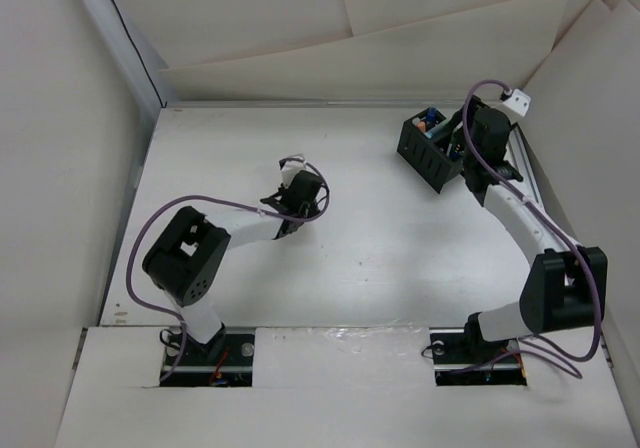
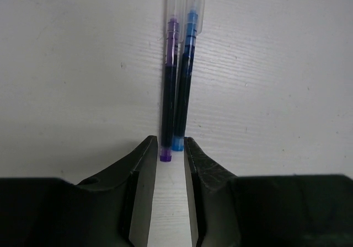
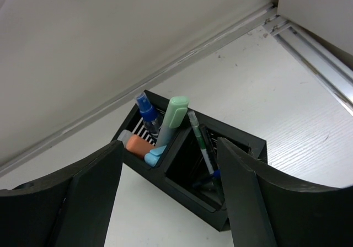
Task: Sort the stationery into containers
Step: Pick up the pen from the center of the board.
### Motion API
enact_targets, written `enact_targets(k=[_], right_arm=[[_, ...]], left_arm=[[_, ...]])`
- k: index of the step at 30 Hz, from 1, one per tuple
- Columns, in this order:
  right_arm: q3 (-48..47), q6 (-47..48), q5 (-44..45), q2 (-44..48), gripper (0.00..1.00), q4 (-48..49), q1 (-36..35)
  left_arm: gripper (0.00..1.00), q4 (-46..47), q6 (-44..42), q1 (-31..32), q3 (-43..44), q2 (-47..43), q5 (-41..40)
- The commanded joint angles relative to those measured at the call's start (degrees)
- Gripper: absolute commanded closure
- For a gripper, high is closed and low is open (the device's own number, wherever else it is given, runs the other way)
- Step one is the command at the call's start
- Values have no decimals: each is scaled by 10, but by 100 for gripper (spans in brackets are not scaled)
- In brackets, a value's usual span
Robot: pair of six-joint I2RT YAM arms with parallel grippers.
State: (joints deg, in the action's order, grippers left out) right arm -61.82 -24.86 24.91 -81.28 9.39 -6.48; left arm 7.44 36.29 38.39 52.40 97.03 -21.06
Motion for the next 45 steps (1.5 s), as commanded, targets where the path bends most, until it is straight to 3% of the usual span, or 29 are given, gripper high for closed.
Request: enact_targets(k=[1,12,41,45], right_arm=[[3,-4,-34,-5,26,20,-6],[3,-4,-50,-5,28,31,-6],[3,-4,-61,-10,28,41,-27],[3,-4,-66,-10,28,41,-32]], left_arm=[[78,-7,8,-1,33,17,-14],[87,-23,8,-1,51,48,-42],[87,-42,-3,-1,89,116,-47],[98,-42,-3,-1,89,116,-47]])
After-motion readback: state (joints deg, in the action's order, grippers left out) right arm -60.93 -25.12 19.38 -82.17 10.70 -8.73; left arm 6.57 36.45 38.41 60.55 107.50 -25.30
